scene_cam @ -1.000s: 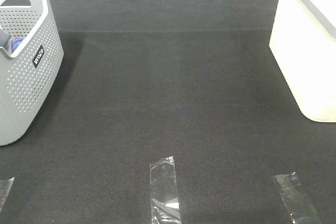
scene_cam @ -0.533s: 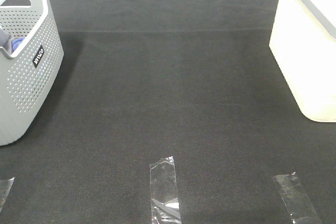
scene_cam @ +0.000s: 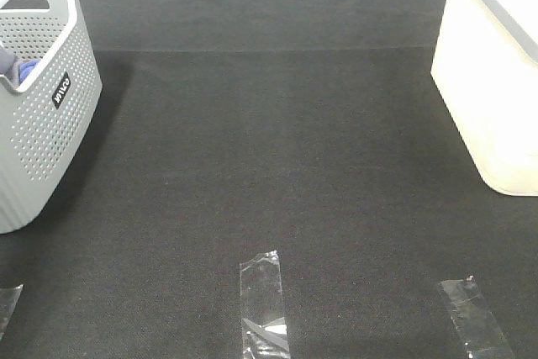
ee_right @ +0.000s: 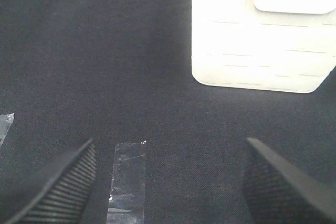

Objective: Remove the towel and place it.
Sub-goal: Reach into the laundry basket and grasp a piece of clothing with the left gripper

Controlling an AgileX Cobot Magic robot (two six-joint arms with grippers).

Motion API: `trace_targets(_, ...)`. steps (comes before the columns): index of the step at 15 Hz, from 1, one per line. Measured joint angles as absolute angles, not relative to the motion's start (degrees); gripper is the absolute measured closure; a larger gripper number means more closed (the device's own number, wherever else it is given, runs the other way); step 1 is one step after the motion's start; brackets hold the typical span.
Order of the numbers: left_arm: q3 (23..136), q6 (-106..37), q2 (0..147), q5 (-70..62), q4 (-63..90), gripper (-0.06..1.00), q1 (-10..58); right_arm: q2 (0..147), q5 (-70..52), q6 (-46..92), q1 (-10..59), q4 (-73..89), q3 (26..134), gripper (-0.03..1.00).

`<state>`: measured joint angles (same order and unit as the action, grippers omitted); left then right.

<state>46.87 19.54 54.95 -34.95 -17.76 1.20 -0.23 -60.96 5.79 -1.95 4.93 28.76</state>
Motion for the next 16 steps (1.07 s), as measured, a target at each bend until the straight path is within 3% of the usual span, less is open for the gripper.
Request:
trace_targets(6, 69.96, 21.26, 85.54, -40.05, -17.82, 0.23, 1.20, -0.23, -60.96, 5.79, -1.95, 4.93, 28.76, 0.25)
trace_targets(10, 80.73, 21.26, 96.26, -42.17, -17.88, 0.23, 1.15, -0.23, -60.96, 5.79, -1.95, 4.93, 28.76, 0.25)
trace_targets(16, 97.52, 21.72, 112.64, -45.38, -4.24, 0.23, -6.59, -0.23, -60.96, 5.79, -1.95, 4.93, 28.76, 0.25)
